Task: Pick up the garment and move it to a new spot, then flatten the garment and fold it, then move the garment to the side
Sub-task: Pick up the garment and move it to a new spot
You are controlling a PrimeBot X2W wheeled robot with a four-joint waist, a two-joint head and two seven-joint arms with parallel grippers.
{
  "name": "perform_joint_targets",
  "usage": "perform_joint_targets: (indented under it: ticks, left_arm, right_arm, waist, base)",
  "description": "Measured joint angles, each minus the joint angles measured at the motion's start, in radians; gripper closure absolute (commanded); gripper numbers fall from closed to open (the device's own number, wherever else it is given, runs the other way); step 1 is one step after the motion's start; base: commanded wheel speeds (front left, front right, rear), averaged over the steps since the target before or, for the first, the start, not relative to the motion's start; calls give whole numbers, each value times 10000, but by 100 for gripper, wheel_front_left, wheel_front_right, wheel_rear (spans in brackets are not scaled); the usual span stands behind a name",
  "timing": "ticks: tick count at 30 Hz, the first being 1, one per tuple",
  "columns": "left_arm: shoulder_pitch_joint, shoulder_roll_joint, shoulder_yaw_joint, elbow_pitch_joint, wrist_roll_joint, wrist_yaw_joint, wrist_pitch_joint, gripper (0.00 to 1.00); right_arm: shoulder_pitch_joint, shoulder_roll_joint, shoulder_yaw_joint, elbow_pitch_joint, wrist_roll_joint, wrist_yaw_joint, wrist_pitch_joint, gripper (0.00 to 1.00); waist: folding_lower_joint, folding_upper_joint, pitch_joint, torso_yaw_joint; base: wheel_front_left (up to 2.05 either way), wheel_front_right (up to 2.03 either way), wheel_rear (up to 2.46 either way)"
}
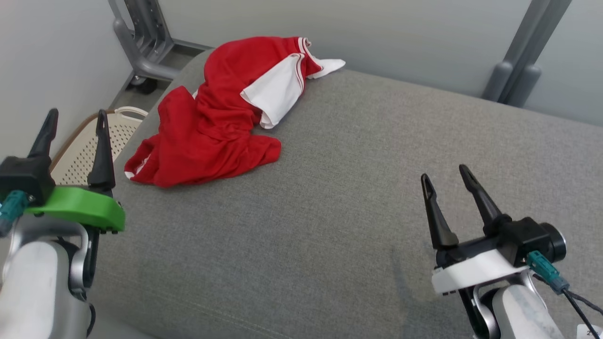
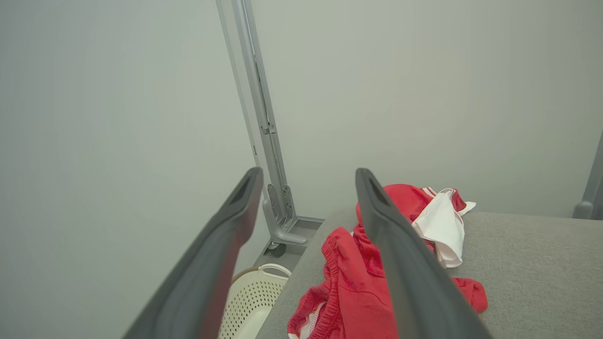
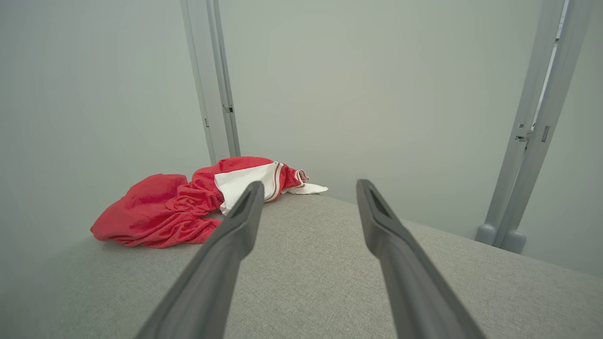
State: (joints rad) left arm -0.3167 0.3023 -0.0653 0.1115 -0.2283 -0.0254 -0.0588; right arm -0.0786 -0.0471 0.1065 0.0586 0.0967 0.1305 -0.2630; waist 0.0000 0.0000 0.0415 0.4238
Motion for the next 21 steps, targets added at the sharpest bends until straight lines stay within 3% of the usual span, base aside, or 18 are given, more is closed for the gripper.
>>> perform_joint_targets:
  ticks: [15,21]
  left_arm:
    - [-2325,-309,209,3074,-878,-288,-345,0]
    - [-3003,-161,-35,4679,-984,-581,-77,0]
  right_arm:
    - [-2074,-2,-431,-947,-1317,0,416,0]
    - [-2402,-4,-301,-1400,-1732,0,608,0]
  waist:
    - [0,0,2649,-520]
    - [0,0,3566,-768]
  base:
    - [0,0,0]
    - [0,0,0]
